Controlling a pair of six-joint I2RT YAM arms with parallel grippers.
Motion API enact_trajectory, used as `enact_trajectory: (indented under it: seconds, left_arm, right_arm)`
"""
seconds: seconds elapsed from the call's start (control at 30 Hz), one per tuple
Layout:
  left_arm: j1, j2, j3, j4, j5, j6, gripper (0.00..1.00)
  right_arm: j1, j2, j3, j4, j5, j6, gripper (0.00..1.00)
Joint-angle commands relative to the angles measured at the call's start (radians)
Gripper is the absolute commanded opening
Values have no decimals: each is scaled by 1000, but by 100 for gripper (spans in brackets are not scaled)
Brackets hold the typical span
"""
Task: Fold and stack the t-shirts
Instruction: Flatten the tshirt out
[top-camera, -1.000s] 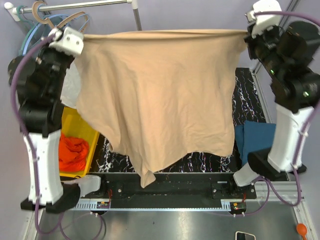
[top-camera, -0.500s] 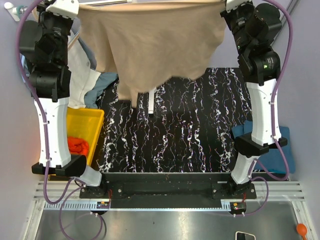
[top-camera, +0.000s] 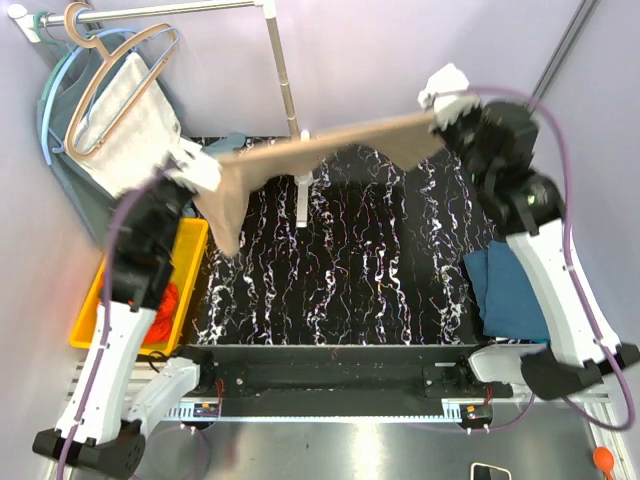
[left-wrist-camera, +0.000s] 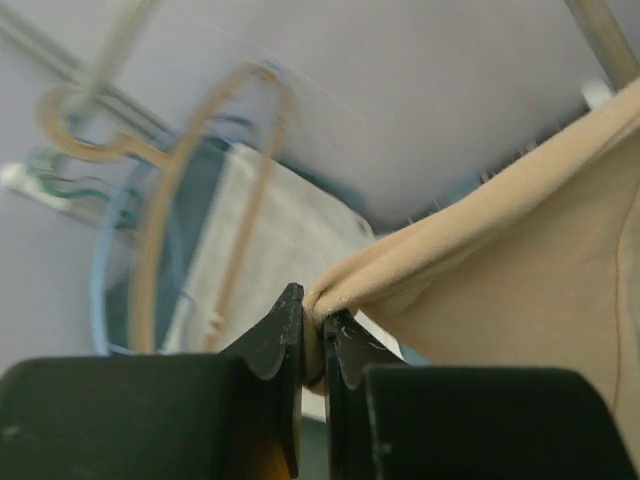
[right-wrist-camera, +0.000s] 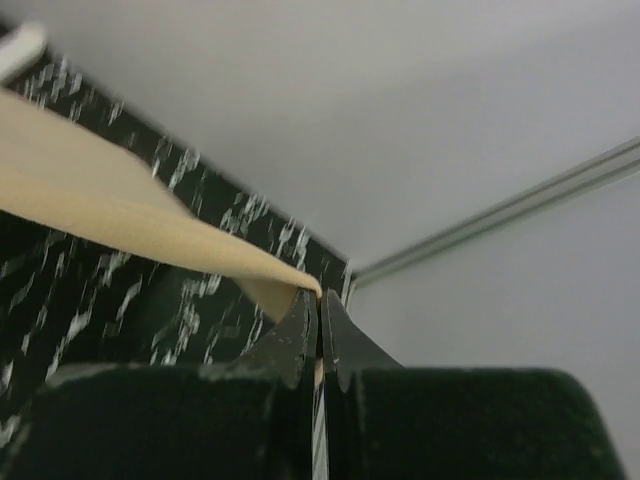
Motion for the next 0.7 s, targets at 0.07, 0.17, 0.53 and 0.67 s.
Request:
enact_trajectory:
  seconds: [0.07, 0.17, 0.53, 0.67]
  left_arm:
    - [-155, -245, -301, -362, -15, 185, 0]
    - [-206, -302, -301, -606, 8, 219, 0]
    - [-210, -244, -178, -1146, 83, 260, 53]
    - [-210, -210, -137, -1225, 72, 254, 99]
  right_arm:
    - [24, -277, -376, -200, 22, 37, 0]
    - [25, -358, -483, -357, -30, 98, 0]
    - [24, -520, -769, -661, -231, 75, 32]
    - [24, -535, -790, -704, -261, 80, 74]
